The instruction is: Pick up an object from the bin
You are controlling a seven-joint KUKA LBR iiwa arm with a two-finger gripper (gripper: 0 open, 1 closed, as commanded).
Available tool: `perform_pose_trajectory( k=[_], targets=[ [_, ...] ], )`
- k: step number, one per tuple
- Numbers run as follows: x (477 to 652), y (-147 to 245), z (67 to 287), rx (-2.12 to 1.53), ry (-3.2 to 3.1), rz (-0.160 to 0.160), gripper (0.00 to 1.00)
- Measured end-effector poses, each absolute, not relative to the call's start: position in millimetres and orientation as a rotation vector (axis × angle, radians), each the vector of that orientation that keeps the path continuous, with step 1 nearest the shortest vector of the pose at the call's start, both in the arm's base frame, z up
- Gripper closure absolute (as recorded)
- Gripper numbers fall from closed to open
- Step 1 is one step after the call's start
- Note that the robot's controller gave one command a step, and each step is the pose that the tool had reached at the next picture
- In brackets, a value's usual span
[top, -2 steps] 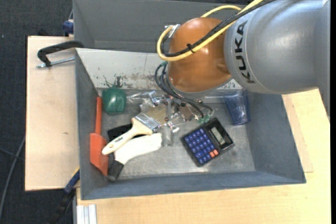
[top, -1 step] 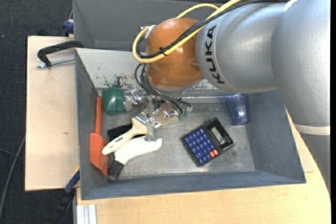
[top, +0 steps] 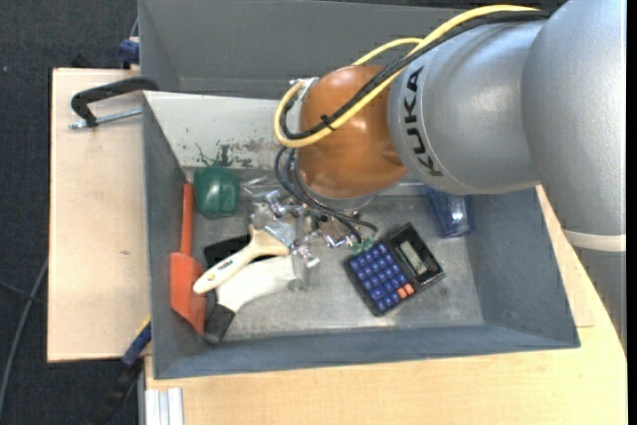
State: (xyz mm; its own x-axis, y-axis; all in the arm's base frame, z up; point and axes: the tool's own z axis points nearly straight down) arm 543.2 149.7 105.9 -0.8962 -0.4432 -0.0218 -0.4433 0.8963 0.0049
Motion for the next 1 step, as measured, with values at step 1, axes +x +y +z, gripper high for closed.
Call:
perform_pose_trajectory(
  k=[1],
  targets=[
    [539.5, 197.8, 72.4, -0.411, 3.083, 0.01, 1.0]
  ],
)
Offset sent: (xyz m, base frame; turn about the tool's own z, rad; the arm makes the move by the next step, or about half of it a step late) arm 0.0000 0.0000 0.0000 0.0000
